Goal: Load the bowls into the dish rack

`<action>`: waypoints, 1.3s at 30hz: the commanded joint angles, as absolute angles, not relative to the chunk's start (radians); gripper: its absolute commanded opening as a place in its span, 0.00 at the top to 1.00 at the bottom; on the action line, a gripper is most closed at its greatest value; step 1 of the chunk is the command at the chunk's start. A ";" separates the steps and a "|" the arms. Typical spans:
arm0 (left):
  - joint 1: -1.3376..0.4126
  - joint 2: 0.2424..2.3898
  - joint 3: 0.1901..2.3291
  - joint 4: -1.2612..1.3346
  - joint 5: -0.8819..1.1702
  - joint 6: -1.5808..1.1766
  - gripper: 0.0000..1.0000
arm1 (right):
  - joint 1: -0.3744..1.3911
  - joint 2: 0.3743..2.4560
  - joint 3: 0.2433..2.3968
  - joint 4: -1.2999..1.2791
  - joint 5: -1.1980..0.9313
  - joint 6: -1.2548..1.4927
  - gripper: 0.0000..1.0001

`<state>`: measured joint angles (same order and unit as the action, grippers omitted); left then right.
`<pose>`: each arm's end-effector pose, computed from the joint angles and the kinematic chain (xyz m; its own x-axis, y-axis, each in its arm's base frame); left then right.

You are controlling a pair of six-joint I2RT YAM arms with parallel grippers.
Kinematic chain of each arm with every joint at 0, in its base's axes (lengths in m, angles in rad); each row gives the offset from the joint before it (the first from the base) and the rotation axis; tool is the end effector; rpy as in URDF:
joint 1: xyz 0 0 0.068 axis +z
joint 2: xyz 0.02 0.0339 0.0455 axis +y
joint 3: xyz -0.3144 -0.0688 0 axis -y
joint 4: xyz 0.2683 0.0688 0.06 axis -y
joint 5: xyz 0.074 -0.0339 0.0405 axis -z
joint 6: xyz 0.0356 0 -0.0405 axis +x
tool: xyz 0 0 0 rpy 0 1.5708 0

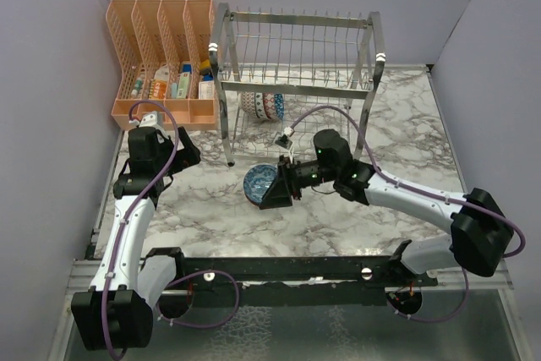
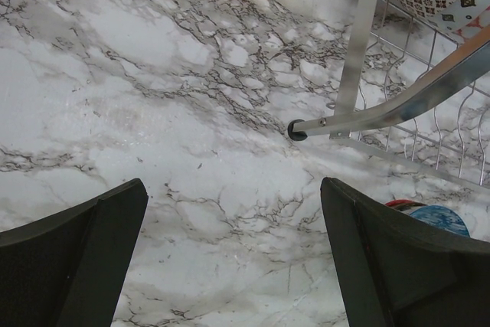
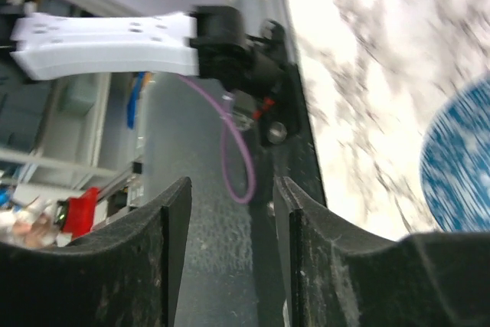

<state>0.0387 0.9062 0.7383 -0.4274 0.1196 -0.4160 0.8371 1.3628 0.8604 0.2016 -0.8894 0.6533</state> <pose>0.1912 0.0032 0.3140 -0.5369 -0.4223 -0.7303 -0.1713 0.9022 -0.3958 0.1879 0.2497 0.3159 -0.7438 -0.2533 -0.6186 -0.6453 0.0312 0.7633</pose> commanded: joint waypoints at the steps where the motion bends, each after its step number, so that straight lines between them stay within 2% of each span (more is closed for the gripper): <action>1: 0.046 0.891 0.736 -0.399 0.150 -0.417 0.01 | 0.894 1.336 0.825 -0.007 -0.623 0.529 0.49; 6: 0.047 0.889 0.736 -0.399 0.153 -0.417 0.01 | 0.964 1.320 0.861 -0.103 -0.407 0.464 0.36; 10: 0.047 0.887 0.734 -0.401 0.151 -0.417 0.01 | 0.985 1.365 0.921 -0.157 -0.307 0.410 0.32; 31: 0.049 0.886 0.739 -0.408 0.149 -0.416 0.01 | 1.140 1.710 1.172 -0.260 0.041 0.219 0.35; 35: 0.050 0.885 0.739 -0.408 0.151 -0.417 0.01 | 1.142 1.750 1.194 -0.277 0.102 0.197 0.38; 39: 0.049 0.887 0.739 -0.408 0.152 -0.414 0.01 | 1.143 1.774 1.206 -0.286 0.137 0.188 0.46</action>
